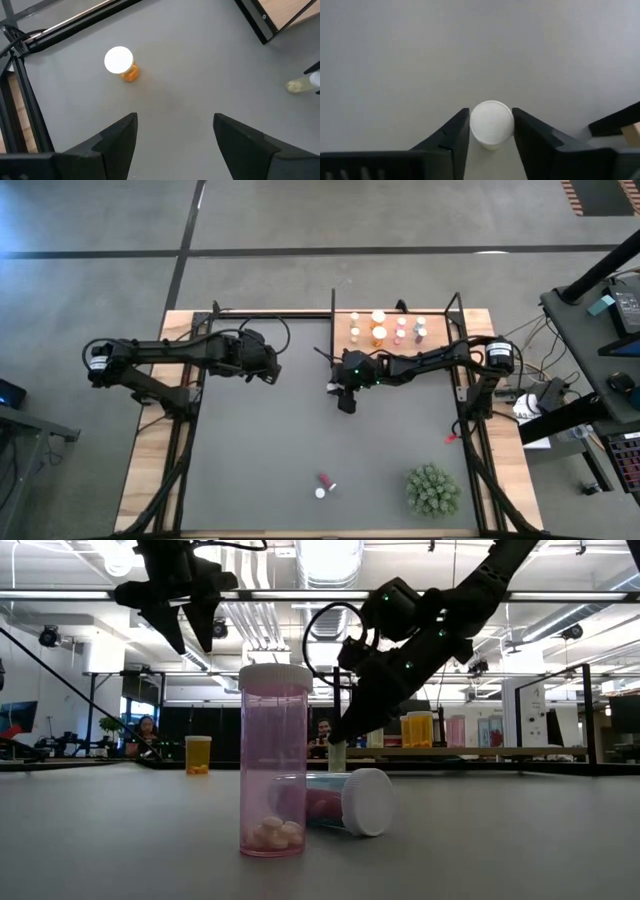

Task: Pick and place medicine bottles onto shelf by color
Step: Put the yellow medicine bottle on the shelf aligned with the other yellow medicine bottle

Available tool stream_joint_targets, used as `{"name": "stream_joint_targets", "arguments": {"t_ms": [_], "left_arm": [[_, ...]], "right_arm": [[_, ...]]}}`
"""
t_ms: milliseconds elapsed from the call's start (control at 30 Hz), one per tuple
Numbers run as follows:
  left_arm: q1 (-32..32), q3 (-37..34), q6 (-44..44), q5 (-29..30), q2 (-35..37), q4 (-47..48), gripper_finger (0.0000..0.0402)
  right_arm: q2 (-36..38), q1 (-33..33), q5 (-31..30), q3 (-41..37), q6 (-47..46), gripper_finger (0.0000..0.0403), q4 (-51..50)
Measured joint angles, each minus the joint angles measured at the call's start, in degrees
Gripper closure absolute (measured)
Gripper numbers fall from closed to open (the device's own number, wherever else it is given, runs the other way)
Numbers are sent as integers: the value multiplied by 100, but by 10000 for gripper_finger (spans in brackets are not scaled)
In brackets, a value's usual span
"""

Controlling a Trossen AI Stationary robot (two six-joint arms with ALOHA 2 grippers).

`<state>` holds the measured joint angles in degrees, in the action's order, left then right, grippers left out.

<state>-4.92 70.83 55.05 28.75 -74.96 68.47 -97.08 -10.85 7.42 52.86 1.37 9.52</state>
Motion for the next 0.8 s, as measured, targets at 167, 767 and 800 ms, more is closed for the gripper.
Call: {"name": "stream_joint_targets", "arguments": {"t_ms": [167, 767, 800], "left_arm": [[-1, 0, 2, 0, 0, 0, 158], [0, 0, 0, 1, 0, 0, 158], [0, 0, 0, 0, 0, 0, 158]], "right_arm": [[12, 0, 0, 0, 4, 297, -23], [1682, -342, -786, -59, 18, 286, -1855], [1749, -417, -1032, -103, -28, 283, -1870]]}}
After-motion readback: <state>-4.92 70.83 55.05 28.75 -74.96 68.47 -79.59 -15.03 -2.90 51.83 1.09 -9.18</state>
